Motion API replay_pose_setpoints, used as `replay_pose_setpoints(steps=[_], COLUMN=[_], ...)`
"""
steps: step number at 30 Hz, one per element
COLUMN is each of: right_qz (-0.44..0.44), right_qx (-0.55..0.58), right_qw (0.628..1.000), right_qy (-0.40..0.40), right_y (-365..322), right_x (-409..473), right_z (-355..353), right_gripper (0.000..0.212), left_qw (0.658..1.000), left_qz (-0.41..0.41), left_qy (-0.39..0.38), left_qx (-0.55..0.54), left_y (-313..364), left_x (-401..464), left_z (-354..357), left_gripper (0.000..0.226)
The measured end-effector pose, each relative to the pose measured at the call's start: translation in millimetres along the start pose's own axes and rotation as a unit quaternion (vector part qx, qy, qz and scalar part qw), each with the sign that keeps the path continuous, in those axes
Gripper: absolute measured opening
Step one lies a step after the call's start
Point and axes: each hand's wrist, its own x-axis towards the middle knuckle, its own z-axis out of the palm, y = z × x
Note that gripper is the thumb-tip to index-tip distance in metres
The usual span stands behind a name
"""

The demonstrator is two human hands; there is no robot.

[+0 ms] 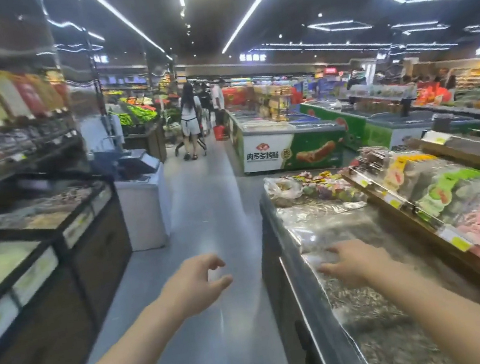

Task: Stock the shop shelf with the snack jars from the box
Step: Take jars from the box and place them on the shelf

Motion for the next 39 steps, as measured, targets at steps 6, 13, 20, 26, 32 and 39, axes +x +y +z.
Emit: replay_pose_setpoints(steps=[6, 13, 20, 26, 32, 39], right_qz=[-0.112, -0.274, -0.423, -0.502, -0.523, -0.510], right_qx=[-0.012, -0.060, -0.104, -0.149, -0.192, -0.192], right_qw=[0.993, 0.958, 0.893, 0.831, 0.787, 0.766], right_qy=[-0.024, -0.065, -0.111, -0.189, -0.267, -0.340], right_y=[-187.3, -401.0, -562.5, -652.7, -721.8, -752.8], right_x=[-3.5, -32.4, -61.7, -56.0, -2.1, 71.7], right_z=[32.7, 107.7, 203.6, 302.8, 427.7, 622.0], right_gripper=[0.075, 0.069, 0.056, 0.057, 0.051, 0.043], left_qw=[0.992, 0.963, 0.904, 0.848, 0.799, 0.736], left_qz=[-0.112, -0.259, -0.418, -0.519, -0.585, -0.656], left_qy=[0.041, 0.068, 0.083, 0.081, 0.079, 0.015], left_qx=[0.035, 0.024, -0.027, -0.071, -0.119, -0.166], left_y=[-144.1, -288.5, -391.5, -461.0, -555.9, -685.1], left_x=[-96.4, -235.4, -339.4, -360.5, -317.1, -262.0], left_z=[-73.1, -112.3, -94.8, -43.7, 38.2, 230.3], left_gripper=[0.048, 0.044, 0.042, 0.041, 0.032, 0.044])
